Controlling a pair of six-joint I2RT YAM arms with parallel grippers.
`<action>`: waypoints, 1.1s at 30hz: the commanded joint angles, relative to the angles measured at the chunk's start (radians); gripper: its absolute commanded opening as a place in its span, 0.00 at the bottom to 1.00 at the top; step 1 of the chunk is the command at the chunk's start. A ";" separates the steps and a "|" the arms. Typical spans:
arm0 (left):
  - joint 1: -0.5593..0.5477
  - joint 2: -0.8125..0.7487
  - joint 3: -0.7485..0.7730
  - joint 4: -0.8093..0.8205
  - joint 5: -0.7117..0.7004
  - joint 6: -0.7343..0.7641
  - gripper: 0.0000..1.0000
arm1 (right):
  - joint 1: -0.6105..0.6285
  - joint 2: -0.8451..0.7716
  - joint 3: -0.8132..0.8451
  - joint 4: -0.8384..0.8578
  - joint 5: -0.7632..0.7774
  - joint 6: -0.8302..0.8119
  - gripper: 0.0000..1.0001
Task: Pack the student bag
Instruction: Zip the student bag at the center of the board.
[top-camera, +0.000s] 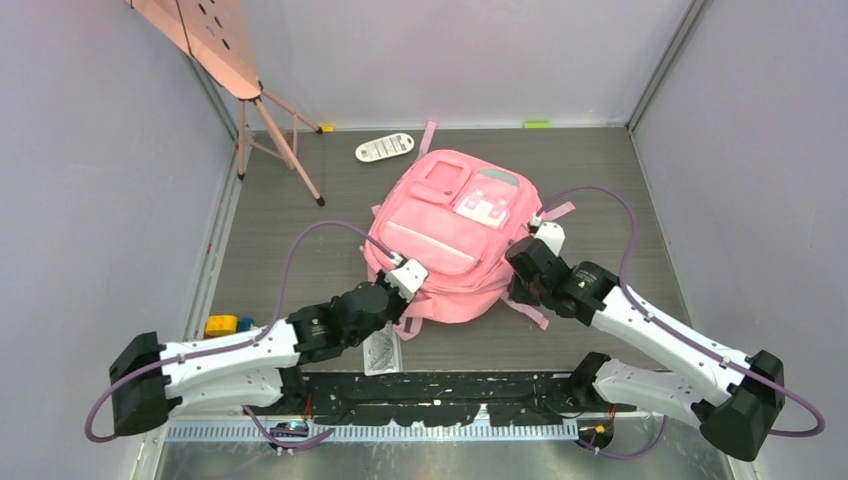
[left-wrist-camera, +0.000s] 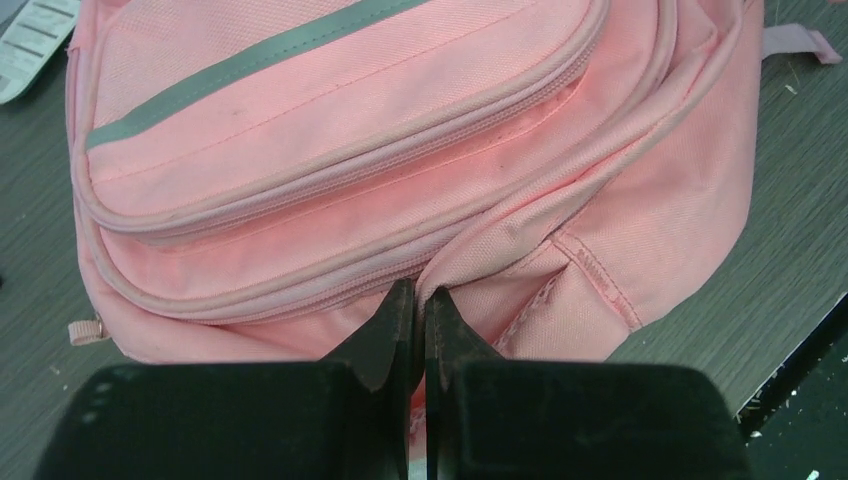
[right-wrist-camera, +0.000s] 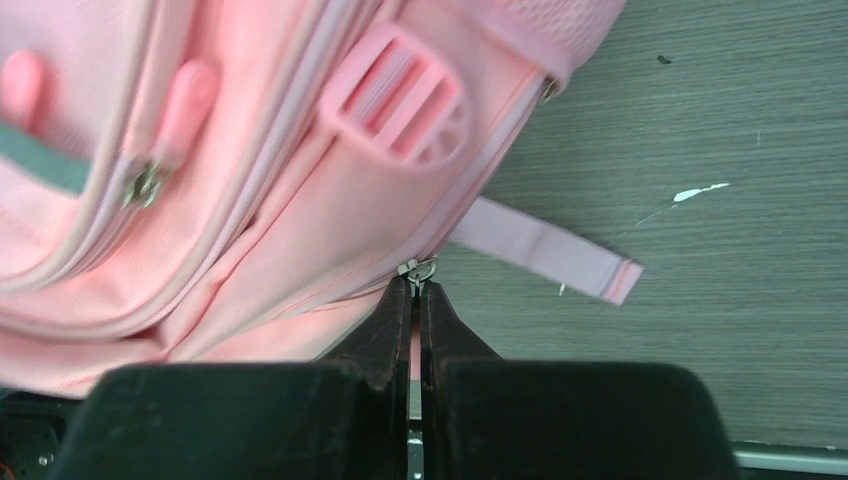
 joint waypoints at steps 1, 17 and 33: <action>0.021 -0.141 -0.041 -0.141 -0.207 -0.064 0.00 | -0.087 0.020 0.001 0.016 0.075 -0.075 0.00; 0.021 -0.020 0.149 -0.050 0.263 -0.069 0.69 | -0.124 -0.009 -0.017 0.121 -0.053 -0.116 0.00; -0.100 0.372 0.352 0.180 0.350 -0.024 0.78 | -0.124 -0.016 -0.024 0.135 -0.043 -0.113 0.00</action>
